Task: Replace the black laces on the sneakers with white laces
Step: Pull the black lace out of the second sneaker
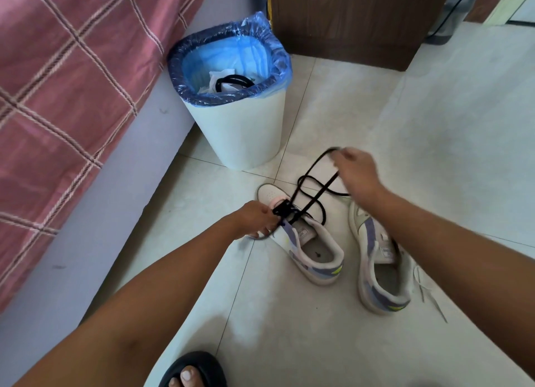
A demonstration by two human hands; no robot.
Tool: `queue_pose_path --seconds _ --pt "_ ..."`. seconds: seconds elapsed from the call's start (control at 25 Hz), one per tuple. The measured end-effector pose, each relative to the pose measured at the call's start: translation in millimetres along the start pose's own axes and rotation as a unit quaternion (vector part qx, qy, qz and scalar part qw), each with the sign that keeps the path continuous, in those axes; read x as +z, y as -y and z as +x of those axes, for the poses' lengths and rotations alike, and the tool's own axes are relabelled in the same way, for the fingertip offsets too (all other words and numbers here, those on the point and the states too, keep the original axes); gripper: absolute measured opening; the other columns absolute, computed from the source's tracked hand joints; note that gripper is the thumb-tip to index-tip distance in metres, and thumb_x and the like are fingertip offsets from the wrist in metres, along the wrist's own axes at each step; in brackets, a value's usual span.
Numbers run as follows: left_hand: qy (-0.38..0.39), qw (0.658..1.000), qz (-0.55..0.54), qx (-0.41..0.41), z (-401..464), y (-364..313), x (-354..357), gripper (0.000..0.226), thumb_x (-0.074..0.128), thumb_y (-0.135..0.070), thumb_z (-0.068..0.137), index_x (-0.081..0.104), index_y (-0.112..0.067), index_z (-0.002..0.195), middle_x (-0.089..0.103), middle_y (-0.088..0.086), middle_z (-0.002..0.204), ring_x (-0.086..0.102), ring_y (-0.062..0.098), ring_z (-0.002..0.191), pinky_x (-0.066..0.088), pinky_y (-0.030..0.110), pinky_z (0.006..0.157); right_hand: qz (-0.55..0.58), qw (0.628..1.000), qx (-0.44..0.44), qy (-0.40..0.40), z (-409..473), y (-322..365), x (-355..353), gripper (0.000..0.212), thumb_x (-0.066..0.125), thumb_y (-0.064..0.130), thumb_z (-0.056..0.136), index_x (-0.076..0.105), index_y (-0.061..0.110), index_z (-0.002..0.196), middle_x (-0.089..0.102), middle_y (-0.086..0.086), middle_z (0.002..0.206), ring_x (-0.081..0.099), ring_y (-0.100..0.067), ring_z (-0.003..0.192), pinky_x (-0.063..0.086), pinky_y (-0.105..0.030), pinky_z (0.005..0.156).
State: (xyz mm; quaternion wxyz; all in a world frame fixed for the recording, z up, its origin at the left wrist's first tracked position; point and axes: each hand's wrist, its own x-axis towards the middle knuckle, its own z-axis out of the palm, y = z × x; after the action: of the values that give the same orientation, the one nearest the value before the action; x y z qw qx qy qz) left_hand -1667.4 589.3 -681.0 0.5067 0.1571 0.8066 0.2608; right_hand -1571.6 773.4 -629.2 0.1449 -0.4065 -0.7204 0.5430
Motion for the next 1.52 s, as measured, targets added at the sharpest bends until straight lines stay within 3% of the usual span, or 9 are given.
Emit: queue_pose_path --seconds 0.16,0.32,0.68,0.92,0.96,1.08,1.24,1.36,1.52 --pt "0.008 1.0 -0.006 -0.018 -2 0 0 0.021 0.059 -0.029 0.09 0.06 -0.014 0.075 0.062 -0.002 0.075 0.058 0.011 0.068 0.044 0.026 0.066 0.029 0.988 0.153 0.002 31 -4 -30 0.042 0.043 0.046 0.093 0.05 0.009 0.114 0.048 -0.005 0.095 0.047 -0.021 0.089 0.042 -0.034 0.075" --pt "0.021 0.997 -0.039 -0.067 -6 -3 8 0.021 0.055 -0.028 0.09 0.064 -0.013 0.079 0.064 0.0 0.079 0.061 0.012 0.071 0.046 0.027 0.069 -0.37 0.909 -0.022 0.193 -10 -35 -2 0.04 0.041 0.035 0.096 0.053 0.006 0.122 0.054 -0.015 0.12 0.048 -0.03 0.106 0.039 -0.033 0.084" --pt "-0.099 0.983 0.141 0.067 2 -2 16 0.03 0.056 -0.02 0.087 0.045 -0.016 0.059 0.054 0.002 0.067 0.054 0.022 0.067 0.04 0.026 0.058 -0.529 0.807 -0.139 0.225 -55 -29 36 0.028 0.044 0.021 0.096 0.034 0.01 0.12 0.056 -0.01 0.116 0.053 -0.03 0.103 0.038 -0.036 0.066" --pt "-0.248 0.745 0.598 0.159 -1 12 -2 0.01 0.055 -0.025 0.086 0.057 -0.016 0.091 0.058 -0.002 0.09 0.062 0.021 0.079 0.026 0.028 0.063 -0.561 0.771 -0.168 0.252 -56 -32 29 0.022 0.039 0.007 0.096 0.034 0.01 0.117 0.06 -0.014 0.104 0.051 -0.029 0.08 0.036 -0.035 0.059" --pt "-0.271 0.755 0.581 0.14 1 14 1 0.012 0.057 -0.029 0.086 0.057 -0.017 0.09 0.058 -0.003 0.086 0.062 0.02 0.076 0.026 0.027 0.062 -0.558 0.773 -0.168 0.253 -55 -31 29 0.019 0.039 0.008 0.096 0.034 0.01 0.115 0.06 -0.014 0.103 0.047 -0.028 0.075 0.035 -0.034 0.058" --pt "-0.124 0.987 0.062 -0.082 -2 6 1 0.027 0.049 -0.037 0.09 0.059 -0.012 0.085 0.057 0.001 0.076 0.057 0.021 0.066 0.033 0.024 0.058 -0.544 0.785 -0.146 0.257 -53 -31 30 0.02 0.038 0.013 0.097 0.034 0.01 0.116 0.06 -0.015 0.103 0.042 -0.027 0.073 0.034 -0.034 0.059" --pt "-0.007 0.975 -0.197 -0.099 -16 -2 15 0.021 0.05 -0.026 0.09 0.055 -0.014 0.074 0.055 -0.002 0.065 0.051 0.012 0.055 0.032 0.019 0.051 -0.539 0.787 -0.153 0.259 -54 -38 31 0.031 0.04 0.012 0.095 0.033 0.01 0.125 0.059 -0.015 0.104 0.054 -0.032 0.087 0.036 -0.035 0.059" --pt "-0.113 0.993 0.032 -0.013 -11 6 10 0.025 0.047 -0.027 0.095 0.055 -0.011 0.077 0.056 0.003 0.074 0.056 0.018 0.064 0.036 0.019 0.051 -0.541 0.787 -0.15 0.255 -53 -40 29 0.026 0.039 0.011 0.096 0.034 0.009 0.122 0.059 -0.014 0.103 0.052 -0.03 0.087 0.036 -0.035 0.059" --pt "-0.275 0.788 0.549 0.045 -8 27 -28 0.016 0.044 -0.014 0.092 0.049 -0.011 0.107 0.055 0.003 0.103 0.059 0.024 0.091 0.031 0.028 0.067 -0.522 0.803 -0.131 0.254 -51 -40 23 0.01 0.038 0.012 0.097 0.035 0.011 0.107 0.06 -0.015 0.102 0.048 -0.029 0.08 0.033 -0.035 0.059"
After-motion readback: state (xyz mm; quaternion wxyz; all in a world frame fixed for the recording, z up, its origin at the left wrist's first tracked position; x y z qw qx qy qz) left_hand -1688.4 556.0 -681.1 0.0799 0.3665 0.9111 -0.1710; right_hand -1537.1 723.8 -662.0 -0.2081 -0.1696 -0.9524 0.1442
